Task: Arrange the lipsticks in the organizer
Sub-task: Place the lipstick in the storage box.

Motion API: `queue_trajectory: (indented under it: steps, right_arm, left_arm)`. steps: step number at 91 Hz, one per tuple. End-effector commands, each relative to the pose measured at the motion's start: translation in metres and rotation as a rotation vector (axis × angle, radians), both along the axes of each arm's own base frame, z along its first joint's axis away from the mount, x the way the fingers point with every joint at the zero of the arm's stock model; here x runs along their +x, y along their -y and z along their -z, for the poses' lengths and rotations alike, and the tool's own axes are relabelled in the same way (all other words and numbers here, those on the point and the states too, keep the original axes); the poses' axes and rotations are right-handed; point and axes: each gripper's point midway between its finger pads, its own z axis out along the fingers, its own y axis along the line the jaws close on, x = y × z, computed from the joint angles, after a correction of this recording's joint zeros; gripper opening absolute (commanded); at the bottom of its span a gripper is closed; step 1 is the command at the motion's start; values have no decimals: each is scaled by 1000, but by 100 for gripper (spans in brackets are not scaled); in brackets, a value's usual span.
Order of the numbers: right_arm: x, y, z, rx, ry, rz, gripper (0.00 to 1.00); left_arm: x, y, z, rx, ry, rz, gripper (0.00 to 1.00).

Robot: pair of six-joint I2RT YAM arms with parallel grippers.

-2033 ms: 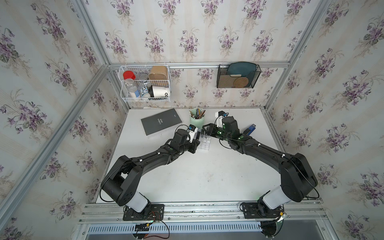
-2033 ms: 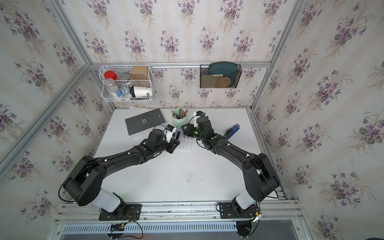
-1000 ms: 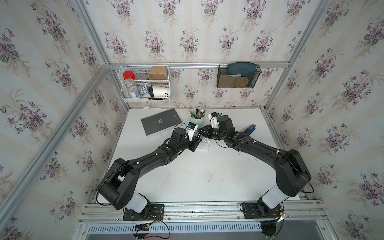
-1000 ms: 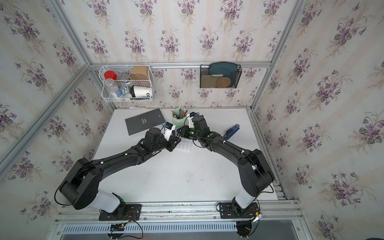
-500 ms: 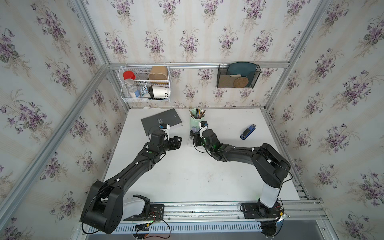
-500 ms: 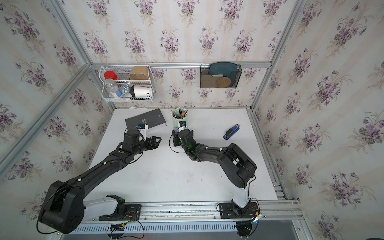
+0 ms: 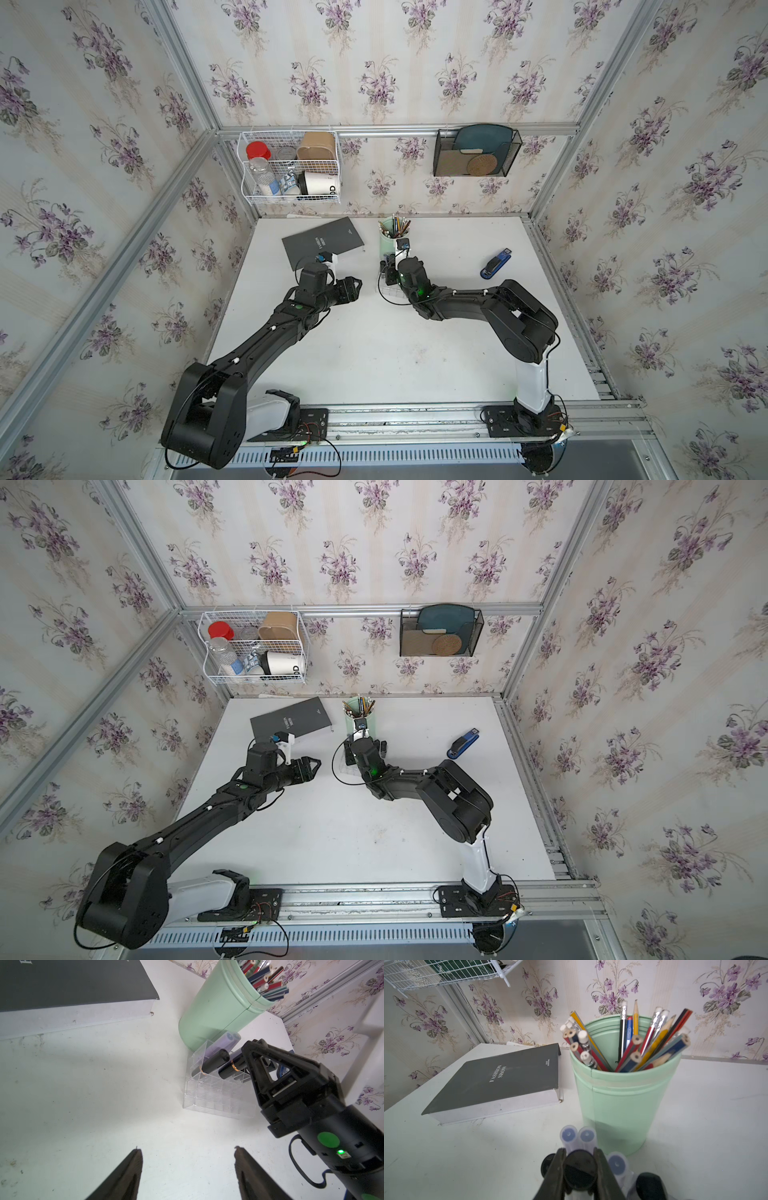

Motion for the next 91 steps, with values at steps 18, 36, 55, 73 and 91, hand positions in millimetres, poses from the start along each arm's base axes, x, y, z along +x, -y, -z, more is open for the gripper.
queue_trajectory:
  steps: [18,36,55,73,91]
  right_arm:
    - [8,2,3,18,26,40,10]
    - [10,7,13,7,14,66,11]
    - [9,9,13,2,15,71,24]
    - [4,9,-1,31,21,60,47]
    - [-19,23,-42,116,-13,41,51]
  left_arm:
    - [2,4,-11,-31,33,25,72]
    - [2,6,-14,-42,34,32,71]
    - [2,7,-16,-52,34,37,71]
    - [-1,4,-22,-40,33,34,71]
    - [-4,-41,-27,172,85,-117,73]
